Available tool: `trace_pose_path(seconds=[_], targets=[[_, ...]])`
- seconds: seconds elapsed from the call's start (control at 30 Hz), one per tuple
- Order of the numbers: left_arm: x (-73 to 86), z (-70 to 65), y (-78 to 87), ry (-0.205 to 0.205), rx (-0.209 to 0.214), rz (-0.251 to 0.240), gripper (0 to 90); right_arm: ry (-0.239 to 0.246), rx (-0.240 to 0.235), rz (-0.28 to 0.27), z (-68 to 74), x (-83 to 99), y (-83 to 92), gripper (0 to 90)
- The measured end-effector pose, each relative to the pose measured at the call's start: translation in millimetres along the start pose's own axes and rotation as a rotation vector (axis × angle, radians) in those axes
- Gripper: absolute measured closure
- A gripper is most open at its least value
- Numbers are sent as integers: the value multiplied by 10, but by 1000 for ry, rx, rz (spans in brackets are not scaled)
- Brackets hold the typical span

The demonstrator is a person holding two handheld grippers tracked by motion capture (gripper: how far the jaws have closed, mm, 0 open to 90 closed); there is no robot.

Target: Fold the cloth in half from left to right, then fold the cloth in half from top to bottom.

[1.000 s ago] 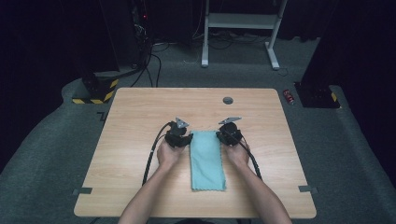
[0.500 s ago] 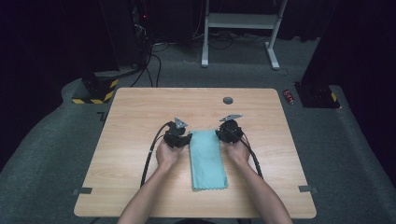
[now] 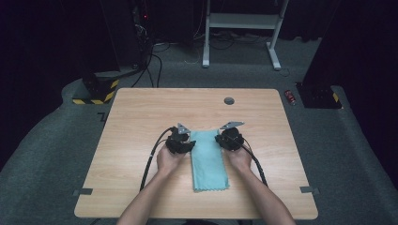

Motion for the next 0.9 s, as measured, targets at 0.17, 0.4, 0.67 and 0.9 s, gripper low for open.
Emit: trace_pose_path(seconds=[0.17,0.4,0.67,0.9], targets=[[106,-207,124,-41,64,10,552,31,-40,-11,135,47,133,823],[237,-226,143,-11,55,37,542,70,-64,15,242,252,179,798],[316,-427,243,-91,62,50,512,105,-70,-7,339,389,321,760],[340,-568,405,-93,77,11,477,101,-94,-31,402,506,467,708]])
Point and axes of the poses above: each handheld gripper's, and its own axes: y roughly backward along the jaws, x roughly out of its underside, z roughly to its left, the point moved 5 cm from there along -y, roughly forward along the jaws, and after that the axes turned 5 degrees about -y, right-handed, at the moved point
